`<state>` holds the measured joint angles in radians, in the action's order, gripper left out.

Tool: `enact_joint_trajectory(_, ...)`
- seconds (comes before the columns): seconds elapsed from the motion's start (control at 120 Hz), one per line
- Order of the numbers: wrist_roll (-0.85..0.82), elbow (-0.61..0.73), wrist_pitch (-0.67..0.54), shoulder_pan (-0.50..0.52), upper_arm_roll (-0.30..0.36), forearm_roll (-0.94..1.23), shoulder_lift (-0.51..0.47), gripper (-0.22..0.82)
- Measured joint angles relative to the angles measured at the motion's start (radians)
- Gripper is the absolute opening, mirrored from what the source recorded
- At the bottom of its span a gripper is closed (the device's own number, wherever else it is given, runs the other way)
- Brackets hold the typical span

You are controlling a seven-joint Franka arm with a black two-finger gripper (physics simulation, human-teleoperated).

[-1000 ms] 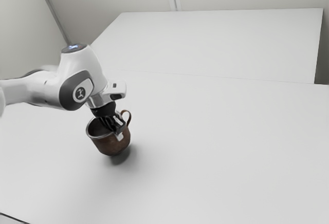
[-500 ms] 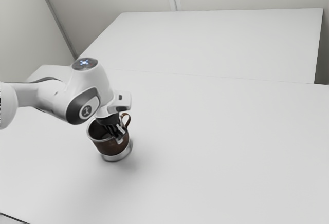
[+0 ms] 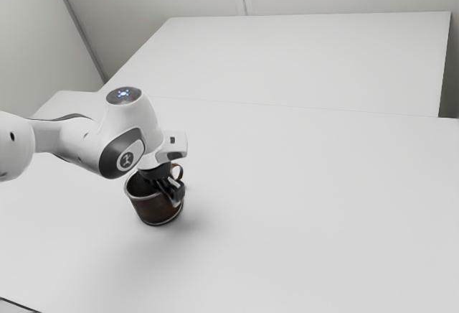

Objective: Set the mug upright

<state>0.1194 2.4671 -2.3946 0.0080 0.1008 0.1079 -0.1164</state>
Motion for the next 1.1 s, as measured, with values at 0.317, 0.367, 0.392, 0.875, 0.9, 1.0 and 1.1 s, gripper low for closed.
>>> enact_joint_trajectory(0.317,-0.002,-0.036,0.02,-0.012,0.0,-0.01,-0.088,0.52)
enact_joint_trajectory(0.367,-0.003,-0.065,0.043,-0.012,0.0,-0.011,-0.094,0.54)
enact_joint_trajectory(0.392,-0.003,-0.085,0.059,-0.014,0.0,-0.012,-0.095,0.54)
enact_joint_trajectory(0.875,-0.101,-0.561,0.543,-0.043,0.002,-0.099,0.038,0.6)
enact_joint_trajectory(0.9,-0.107,-0.585,0.565,-0.043,0.002,-0.1,0.044,0.6)
enact_joint_trajectory(1.0,-0.128,-0.677,0.649,-0.043,0.002,-0.101,0.069,0.6)
enact_joint_trajectory(1.1,-0.145,-0.761,0.723,-0.043,0.001,-0.101,0.094,0.6)
